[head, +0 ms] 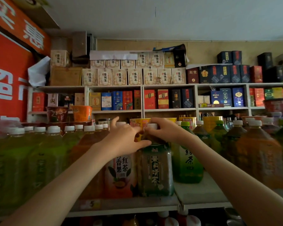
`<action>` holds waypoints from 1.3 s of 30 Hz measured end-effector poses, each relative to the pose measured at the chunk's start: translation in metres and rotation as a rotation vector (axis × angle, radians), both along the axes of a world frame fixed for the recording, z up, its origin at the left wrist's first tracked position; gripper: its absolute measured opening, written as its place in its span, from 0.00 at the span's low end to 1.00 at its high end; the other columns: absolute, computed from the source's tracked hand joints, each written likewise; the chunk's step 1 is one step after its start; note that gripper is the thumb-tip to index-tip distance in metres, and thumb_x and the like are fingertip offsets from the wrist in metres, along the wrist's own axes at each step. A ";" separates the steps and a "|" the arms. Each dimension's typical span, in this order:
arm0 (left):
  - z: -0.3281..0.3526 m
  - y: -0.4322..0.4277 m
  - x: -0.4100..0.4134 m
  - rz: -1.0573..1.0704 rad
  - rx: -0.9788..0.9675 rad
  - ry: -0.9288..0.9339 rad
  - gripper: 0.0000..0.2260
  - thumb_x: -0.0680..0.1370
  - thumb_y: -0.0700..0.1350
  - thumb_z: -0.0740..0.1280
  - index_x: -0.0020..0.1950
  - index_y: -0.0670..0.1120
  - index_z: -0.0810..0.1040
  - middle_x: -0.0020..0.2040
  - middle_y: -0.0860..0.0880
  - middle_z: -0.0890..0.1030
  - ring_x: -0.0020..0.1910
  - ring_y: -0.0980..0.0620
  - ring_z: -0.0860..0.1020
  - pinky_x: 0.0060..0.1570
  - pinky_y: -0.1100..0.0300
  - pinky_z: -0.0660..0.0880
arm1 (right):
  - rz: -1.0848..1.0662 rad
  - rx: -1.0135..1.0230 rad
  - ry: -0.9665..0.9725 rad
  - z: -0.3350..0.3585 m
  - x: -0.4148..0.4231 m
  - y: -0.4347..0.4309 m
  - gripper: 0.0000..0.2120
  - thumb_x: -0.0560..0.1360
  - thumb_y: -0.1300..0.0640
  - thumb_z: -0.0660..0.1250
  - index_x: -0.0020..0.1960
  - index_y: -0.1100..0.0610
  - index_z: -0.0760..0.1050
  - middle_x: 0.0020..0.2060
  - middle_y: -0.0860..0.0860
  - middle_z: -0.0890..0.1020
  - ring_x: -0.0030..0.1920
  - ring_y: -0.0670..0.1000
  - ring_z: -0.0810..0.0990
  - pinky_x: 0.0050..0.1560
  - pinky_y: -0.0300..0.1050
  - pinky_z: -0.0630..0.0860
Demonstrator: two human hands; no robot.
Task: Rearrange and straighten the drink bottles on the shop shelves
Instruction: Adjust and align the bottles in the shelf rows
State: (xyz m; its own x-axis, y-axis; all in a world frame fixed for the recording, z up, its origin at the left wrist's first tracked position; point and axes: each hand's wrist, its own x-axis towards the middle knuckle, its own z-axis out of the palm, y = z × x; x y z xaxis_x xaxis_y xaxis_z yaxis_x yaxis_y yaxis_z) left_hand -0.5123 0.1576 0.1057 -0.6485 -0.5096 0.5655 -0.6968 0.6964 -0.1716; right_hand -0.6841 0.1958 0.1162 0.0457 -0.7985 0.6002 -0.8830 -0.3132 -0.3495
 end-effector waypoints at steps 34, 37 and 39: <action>-0.058 0.067 -0.077 0.082 -0.309 -0.473 0.31 0.73 0.57 0.67 0.72 0.47 0.65 0.74 0.44 0.57 0.74 0.41 0.46 0.70 0.38 0.42 | -0.628 -0.024 -0.536 -0.118 -0.071 0.019 0.57 0.63 0.38 0.74 0.74 0.56 0.39 0.70 0.60 0.58 0.68 0.61 0.66 0.60 0.52 0.72; -0.060 0.068 -0.077 0.085 -0.310 -0.465 0.30 0.74 0.57 0.66 0.72 0.47 0.65 0.74 0.45 0.58 0.74 0.42 0.47 0.70 0.38 0.43 | -0.642 -0.036 -0.520 -0.118 -0.069 0.021 0.54 0.64 0.39 0.74 0.73 0.57 0.42 0.69 0.60 0.61 0.66 0.60 0.68 0.57 0.52 0.73; -0.061 0.067 -0.077 0.077 -0.321 -0.460 0.31 0.73 0.59 0.67 0.72 0.47 0.65 0.74 0.45 0.59 0.75 0.42 0.47 0.70 0.38 0.43 | -0.646 -0.036 -0.520 -0.118 -0.068 0.022 0.54 0.64 0.39 0.74 0.73 0.57 0.44 0.68 0.60 0.61 0.65 0.61 0.68 0.57 0.53 0.73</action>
State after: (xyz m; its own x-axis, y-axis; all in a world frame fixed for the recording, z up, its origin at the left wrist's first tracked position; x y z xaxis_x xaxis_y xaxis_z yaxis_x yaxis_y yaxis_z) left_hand -0.5894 0.2249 0.0451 -0.8325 -0.4142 0.3680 -0.5471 0.5092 -0.6644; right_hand -0.7517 0.2179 -0.0020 -0.7058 -0.5523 0.4435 -0.6213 0.1819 -0.7622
